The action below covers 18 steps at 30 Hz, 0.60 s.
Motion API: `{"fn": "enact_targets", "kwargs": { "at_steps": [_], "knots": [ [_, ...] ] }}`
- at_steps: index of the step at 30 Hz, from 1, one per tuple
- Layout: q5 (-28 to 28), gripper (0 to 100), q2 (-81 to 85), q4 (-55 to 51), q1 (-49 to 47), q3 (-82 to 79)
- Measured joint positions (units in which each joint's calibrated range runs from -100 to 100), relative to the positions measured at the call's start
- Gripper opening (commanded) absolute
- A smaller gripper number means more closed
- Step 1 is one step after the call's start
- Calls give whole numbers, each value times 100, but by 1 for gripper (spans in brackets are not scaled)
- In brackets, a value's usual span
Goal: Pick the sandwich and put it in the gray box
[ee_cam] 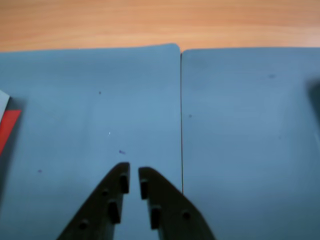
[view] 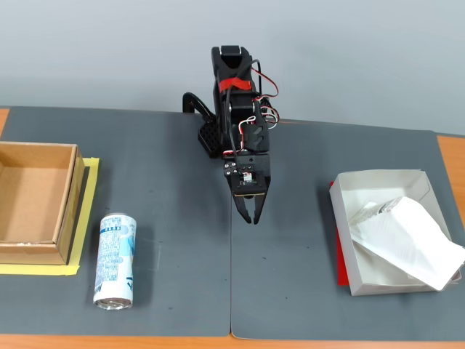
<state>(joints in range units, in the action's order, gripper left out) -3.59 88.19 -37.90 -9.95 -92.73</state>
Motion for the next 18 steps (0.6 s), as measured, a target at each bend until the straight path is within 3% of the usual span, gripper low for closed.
{"fn": "enact_targets", "kwargs": {
  "at_steps": [18],
  "knots": [
    [0,2,731,-1188,361,-476]
  ]
}}
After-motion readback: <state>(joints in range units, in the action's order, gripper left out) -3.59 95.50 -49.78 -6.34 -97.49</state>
